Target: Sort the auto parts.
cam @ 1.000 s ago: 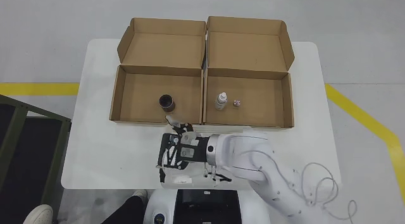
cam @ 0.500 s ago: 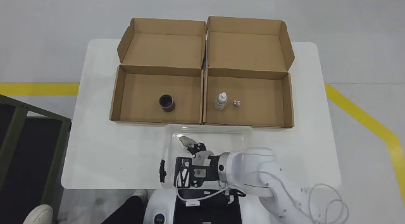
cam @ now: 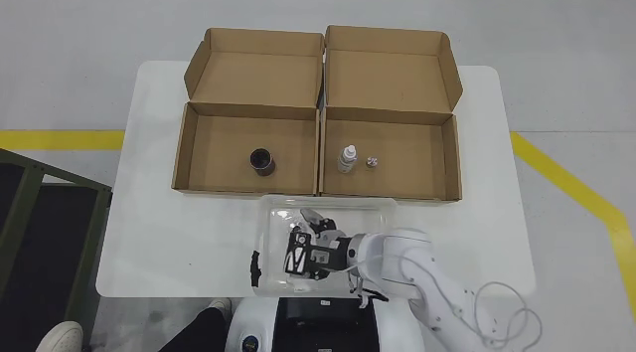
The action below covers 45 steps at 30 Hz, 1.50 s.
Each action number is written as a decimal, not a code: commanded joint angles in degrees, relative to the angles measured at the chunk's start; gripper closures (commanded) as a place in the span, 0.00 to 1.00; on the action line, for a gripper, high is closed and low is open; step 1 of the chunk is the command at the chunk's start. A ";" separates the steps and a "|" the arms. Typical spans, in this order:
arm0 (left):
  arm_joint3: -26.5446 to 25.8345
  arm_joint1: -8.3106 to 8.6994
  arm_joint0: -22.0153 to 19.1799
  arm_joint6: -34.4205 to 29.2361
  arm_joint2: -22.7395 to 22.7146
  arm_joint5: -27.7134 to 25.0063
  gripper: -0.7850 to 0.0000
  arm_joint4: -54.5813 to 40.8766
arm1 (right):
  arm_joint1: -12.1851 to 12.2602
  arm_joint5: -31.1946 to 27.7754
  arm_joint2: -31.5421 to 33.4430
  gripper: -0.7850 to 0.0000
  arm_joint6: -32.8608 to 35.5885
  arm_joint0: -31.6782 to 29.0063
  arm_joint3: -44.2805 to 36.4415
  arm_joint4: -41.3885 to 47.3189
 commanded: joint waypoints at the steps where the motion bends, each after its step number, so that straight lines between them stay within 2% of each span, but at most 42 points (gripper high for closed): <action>1: 0.00 0.00 0.00 0.00 0.00 0.00 0.00 0.00 | -0.03 0.42 -0.16 0.00 -0.21 0.58 0.99 0.30; 5: 0.00 0.00 0.00 0.00 0.00 0.00 0.00 0.00 | -0.14 1.10 -0.77 0.01 -0.52 1.80 2.28 0.62; 10: 0.00 0.00 0.00 0.00 0.00 0.00 0.00 0.00 | -0.38 2.25 -1.77 0.06 -1.02 3.45 4.44 0.93; 13: 0.00 0.00 0.00 0.00 0.00 0.00 0.00 0.00 | -0.54 2.99 -2.42 0.16 -1.36 4.26 5.78 1.03; 19: 0.00 0.00 0.00 0.00 0.00 0.00 0.00 0.00 | -0.65 4.11 -3.19 0.27 -1.75 5.02 6.91 1.12; 25: 0.00 0.00 0.00 0.00 0.00 0.00 0.00 0.00 | -0.59 4.92 -3.41 0.51 -1.93 5.20 7.17 0.91; 31: 0.00 0.00 0.00 0.00 0.00 0.00 0.00 0.00 | -0.50 5.43 -3.58 0.60 -2.30 5.32 7.28 0.65; 32: 0.00 0.00 0.00 0.00 0.00 0.00 0.00 0.00 | -0.48 5.47 -3.63 0.64 -2.45 5.31 7.12 0.52; 37: 0.00 0.00 0.00 0.00 0.00 0.00 0.00 0.00 | -0.30 5.16 -3.61 1.00 -2.65 5.13 5.40 0.41; 45: 0.00 0.00 0.00 0.00 0.00 0.00 0.00 0.00 | 0.15 4.26 -2.60 1.00 -2.70 4.29 0.54 2.38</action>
